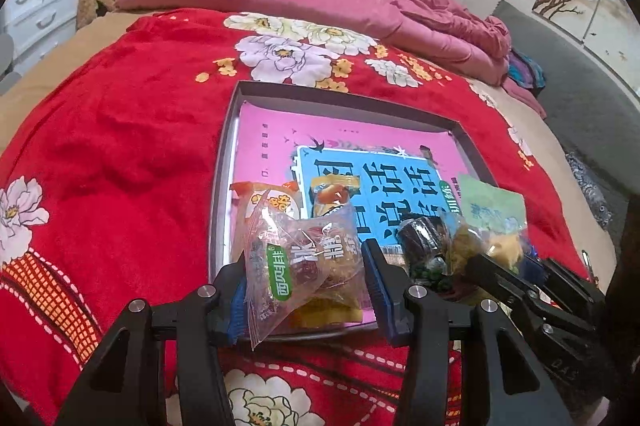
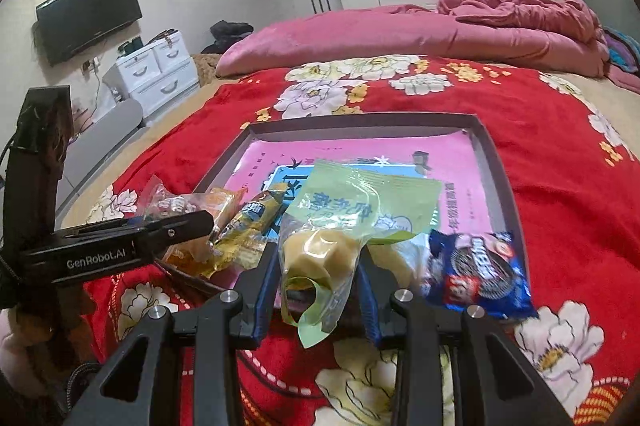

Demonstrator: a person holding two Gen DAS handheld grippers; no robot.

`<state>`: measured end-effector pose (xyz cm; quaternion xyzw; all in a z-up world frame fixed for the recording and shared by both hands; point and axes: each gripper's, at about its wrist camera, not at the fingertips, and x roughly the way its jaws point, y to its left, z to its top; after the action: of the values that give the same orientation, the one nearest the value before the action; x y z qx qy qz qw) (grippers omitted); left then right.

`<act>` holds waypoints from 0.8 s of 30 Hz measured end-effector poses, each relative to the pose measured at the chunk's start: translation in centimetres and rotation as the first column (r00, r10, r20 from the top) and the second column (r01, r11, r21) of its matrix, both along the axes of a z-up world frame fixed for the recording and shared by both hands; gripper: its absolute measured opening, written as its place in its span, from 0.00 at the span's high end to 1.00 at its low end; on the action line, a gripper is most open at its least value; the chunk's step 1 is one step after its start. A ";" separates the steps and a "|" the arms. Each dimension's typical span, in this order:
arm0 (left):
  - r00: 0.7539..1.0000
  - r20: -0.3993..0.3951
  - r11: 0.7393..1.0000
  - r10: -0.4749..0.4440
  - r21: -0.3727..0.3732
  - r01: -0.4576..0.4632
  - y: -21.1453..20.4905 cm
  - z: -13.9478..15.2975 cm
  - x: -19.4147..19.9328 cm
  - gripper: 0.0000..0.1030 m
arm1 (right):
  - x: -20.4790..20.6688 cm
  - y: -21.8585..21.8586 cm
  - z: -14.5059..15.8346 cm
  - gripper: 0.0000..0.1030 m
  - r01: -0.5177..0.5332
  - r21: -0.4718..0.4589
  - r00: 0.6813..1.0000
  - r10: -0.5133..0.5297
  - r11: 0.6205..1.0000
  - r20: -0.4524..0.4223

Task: Organize snacks
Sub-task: 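Carry the clear bag over the tray with the left tool while the right tool carries the pale green bag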

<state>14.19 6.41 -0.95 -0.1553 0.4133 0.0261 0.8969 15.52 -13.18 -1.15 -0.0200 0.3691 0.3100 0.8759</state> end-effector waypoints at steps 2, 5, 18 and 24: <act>1.000 -0.006 1.000 0.002 0.001 -0.002 0.1 -0.2 0.1 0.50 | 0.3 0.5 -0.2 0.64 -0.010 -0.002 1.000 0.010 1.000 0.001; 1.000 -0.013 1.000 0.007 0.003 -0.007 0.2 -0.4 0.3 0.50 | 0.6 1.2 -0.4 0.64 -0.030 -0.002 1.000 0.030 1.000 0.007; 1.000 -0.029 1.000 0.010 0.009 -0.010 0.0 -0.8 0.7 0.50 | 0.3 4.4 -2.4 0.64 -0.114 -0.075 0.993 0.116 0.991 0.023; 0.999 -0.031 1.000 0.013 0.007 -0.012 0.0 -0.9 0.7 0.49 | 0.2 4.9 -2.7 0.64 -0.134 -0.087 0.990 0.136 0.987 0.023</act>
<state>14.87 6.45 -1.80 -0.1545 0.4260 0.0355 0.8907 15.76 -8.29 -3.87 -0.0868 0.3671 0.3523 0.8565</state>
